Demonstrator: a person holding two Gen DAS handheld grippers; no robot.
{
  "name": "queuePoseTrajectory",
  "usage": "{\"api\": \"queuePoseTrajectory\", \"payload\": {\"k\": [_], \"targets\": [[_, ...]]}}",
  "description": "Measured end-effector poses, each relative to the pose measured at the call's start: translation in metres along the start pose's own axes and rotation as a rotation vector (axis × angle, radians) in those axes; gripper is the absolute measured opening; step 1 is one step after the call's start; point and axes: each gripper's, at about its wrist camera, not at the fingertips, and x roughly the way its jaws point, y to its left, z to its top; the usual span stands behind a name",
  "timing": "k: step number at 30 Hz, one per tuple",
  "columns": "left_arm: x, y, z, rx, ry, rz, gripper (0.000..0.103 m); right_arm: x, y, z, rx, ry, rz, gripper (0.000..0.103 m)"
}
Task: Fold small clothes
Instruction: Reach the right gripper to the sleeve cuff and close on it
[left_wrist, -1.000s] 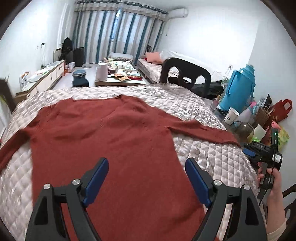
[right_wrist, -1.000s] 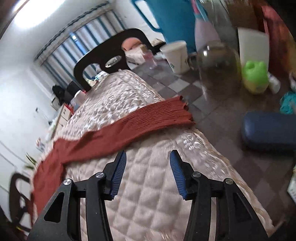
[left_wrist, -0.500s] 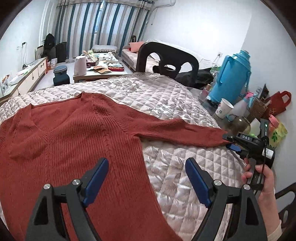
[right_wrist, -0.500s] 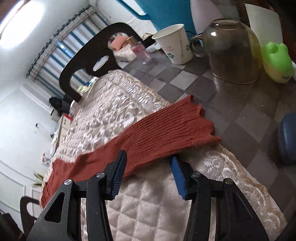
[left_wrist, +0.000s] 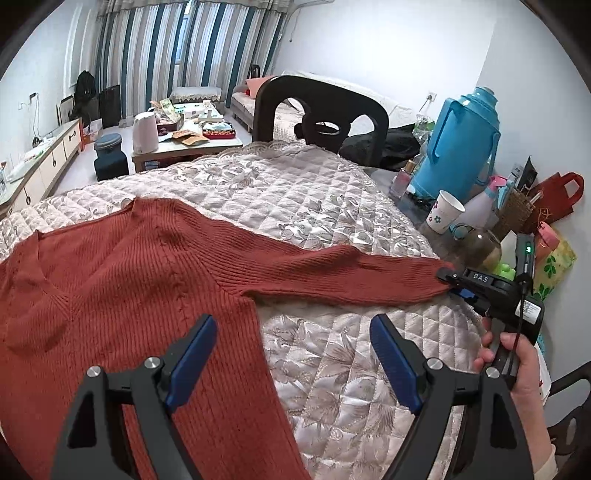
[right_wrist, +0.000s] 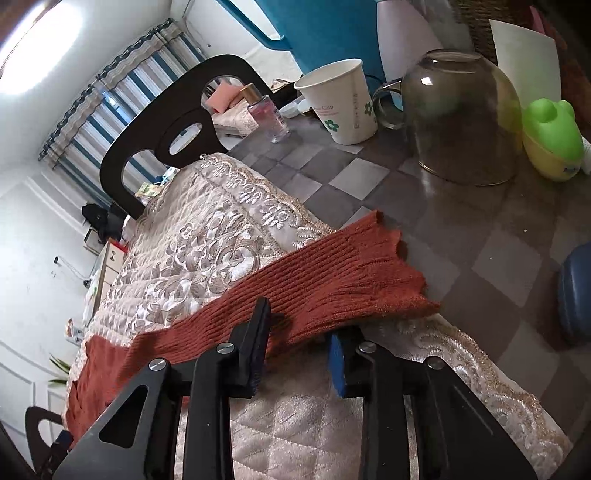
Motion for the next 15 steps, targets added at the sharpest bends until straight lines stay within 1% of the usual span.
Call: {"api": "queuePoseTrajectory", "payload": {"k": [1,3,5,8,10,13,15], "targets": [[0.003,0.003,0.001,-0.019,0.007,-0.008,0.086,0.0,-0.001,0.001,0.005,-0.002,0.0,0.023],[0.007,0.007,0.003,-0.05,0.028,-0.042,0.086,0.0,-0.002,0.002,0.016,-0.005,0.006,0.015],[0.011,0.008,0.004,-0.056,0.041,-0.058,0.086,0.0,-0.001,0.002,0.014,-0.012,0.023,0.015],[0.016,0.006,0.006,-0.039,0.041,-0.054,0.086,-0.004,0.008,0.001,-0.041,-0.041,0.034,0.015],[0.02,0.007,0.01,-0.058,0.05,-0.079,0.086,-0.006,0.013,0.002,-0.069,-0.061,0.048,0.014],[0.025,0.01,0.017,-0.102,0.068,-0.129,0.086,-0.013,0.028,0.0,-0.14,-0.101,0.092,0.013],[0.027,0.008,0.022,-0.1,0.069,-0.147,0.086,-0.016,0.041,-0.002,-0.192,-0.117,0.137,0.013]]}}
